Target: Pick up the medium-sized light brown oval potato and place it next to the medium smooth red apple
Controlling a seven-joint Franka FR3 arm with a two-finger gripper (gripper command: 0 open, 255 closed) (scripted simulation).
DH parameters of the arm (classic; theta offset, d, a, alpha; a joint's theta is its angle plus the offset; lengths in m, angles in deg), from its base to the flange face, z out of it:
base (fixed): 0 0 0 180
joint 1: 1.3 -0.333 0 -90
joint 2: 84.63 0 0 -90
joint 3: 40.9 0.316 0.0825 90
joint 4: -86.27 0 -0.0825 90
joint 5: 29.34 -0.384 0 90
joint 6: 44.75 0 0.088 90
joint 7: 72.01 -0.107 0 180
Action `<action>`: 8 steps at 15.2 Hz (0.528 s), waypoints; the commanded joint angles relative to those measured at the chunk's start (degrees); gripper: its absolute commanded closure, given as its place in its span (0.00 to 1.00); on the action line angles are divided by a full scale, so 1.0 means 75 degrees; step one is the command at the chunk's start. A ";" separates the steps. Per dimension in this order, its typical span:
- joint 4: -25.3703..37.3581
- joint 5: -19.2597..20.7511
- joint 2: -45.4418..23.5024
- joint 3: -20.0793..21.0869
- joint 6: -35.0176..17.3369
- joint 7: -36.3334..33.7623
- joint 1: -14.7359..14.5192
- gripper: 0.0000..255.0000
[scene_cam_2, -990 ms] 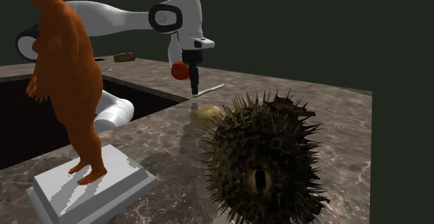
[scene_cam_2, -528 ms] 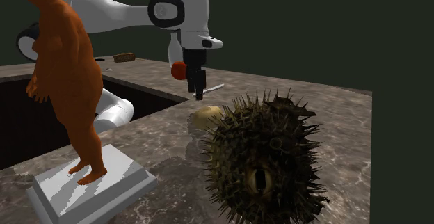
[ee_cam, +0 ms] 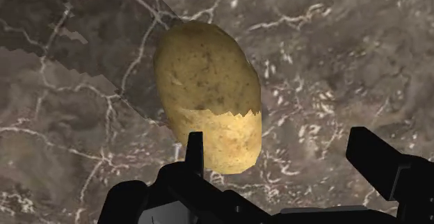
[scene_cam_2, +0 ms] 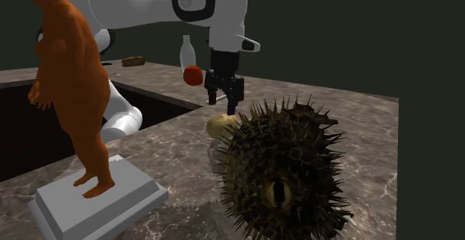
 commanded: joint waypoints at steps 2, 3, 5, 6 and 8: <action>0.0799 -0.0026 -0.0809 -0.0516 0.0087 0.1209 -0.0112 0.00; 0.0660 -0.0010 -0.0769 -0.0512 -0.0014 0.1194 -0.0097 0.00; 0.0390 0.0025 -0.0693 -0.0516 -0.0212 0.1164 -0.0078 0.00; 0.0257 0.0042 -0.0657 -0.0520 -0.0312 0.1150 -0.0070 0.00; -0.0002 0.0075 -0.0592 -0.0531 -0.0509 0.1123 -0.0052 0.00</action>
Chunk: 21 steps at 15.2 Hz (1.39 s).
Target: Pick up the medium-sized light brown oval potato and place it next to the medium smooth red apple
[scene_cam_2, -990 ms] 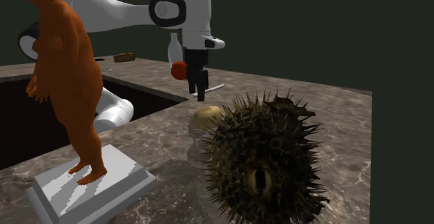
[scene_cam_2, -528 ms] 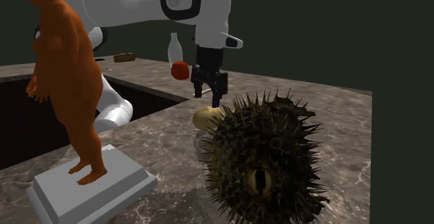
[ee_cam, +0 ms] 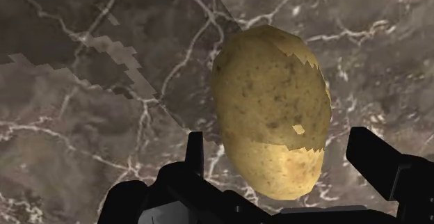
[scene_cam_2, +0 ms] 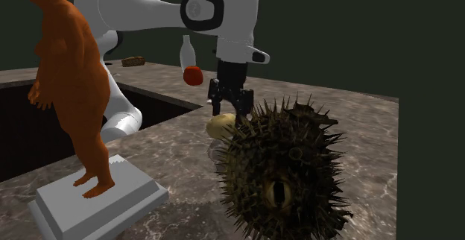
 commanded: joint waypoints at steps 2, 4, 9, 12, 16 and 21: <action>-0.0336 0.0043 0.0068 -0.0029 -0.0277 -0.0015 0.0025 0.00; -0.0336 0.0043 0.0068 -0.0029 -0.0277 -0.0015 0.0025 0.00; -0.0335 0.0042 0.0067 -0.0028 -0.0276 -0.0016 0.0025 0.00; -0.0335 0.0042 0.0067 -0.0028 -0.0276 -0.0016 0.0025 1.00; -0.0335 0.0042 0.0067 -0.0028 -0.0276 -0.0016 0.0025 1.00; -0.0105 0.0022 0.0036 -0.0014 -0.0076 0.0010 0.0014 1.00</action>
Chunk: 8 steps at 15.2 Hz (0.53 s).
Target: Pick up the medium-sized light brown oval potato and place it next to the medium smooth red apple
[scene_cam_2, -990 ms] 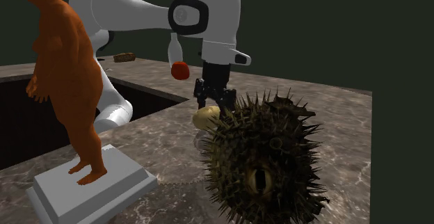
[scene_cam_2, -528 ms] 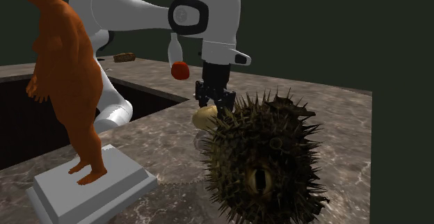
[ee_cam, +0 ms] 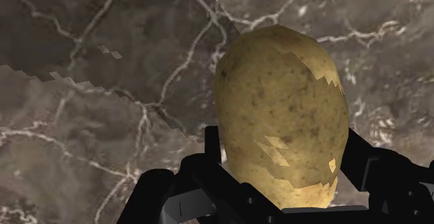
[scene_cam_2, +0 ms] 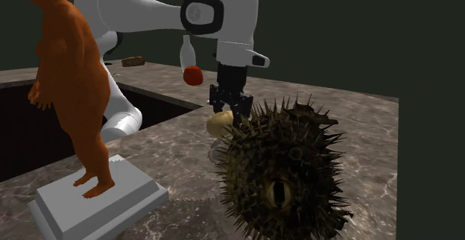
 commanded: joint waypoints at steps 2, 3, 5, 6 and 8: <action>0.0308 -0.0020 -0.0028 0.0022 0.0281 0.0033 -0.0012 1.00; 0.0432 -0.0031 -0.0051 0.0027 0.0382 0.0048 -0.0018 1.00; 0.0684 -0.0055 -0.0103 0.0035 0.0584 0.0080 -0.0029 1.00; 0.0813 -0.0067 -0.0133 0.0037 0.0685 0.0097 -0.0035 1.00; 0.1077 -0.0092 -0.0197 0.0040 0.0889 0.0134 -0.0047 1.00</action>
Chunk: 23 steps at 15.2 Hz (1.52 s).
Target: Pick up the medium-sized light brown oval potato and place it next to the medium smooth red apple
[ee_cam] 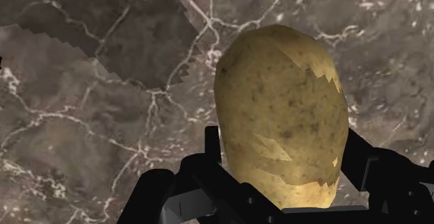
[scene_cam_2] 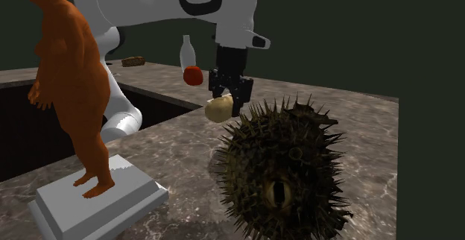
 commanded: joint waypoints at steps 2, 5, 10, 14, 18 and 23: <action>0.0387 -0.0038 -0.0102 -0.0003 0.0292 0.0060 -0.0014 1.00; 0.0816 -0.0083 -0.0227 -0.0011 0.0602 0.0126 -0.0030 1.00; 0.1585 -0.0168 -0.0483 -0.0045 0.1130 0.0256 -0.0050 1.00; 0.2259 -0.0251 -0.0736 -0.0095 0.1567 0.0384 -0.0059 1.00; 0.3001 -0.0355 -0.1042 -0.0171 0.2025 0.0539 -0.0054 1.00; 0.4057 -0.0533 -0.1522 -0.0316 0.2643 0.0786 -0.0010 1.00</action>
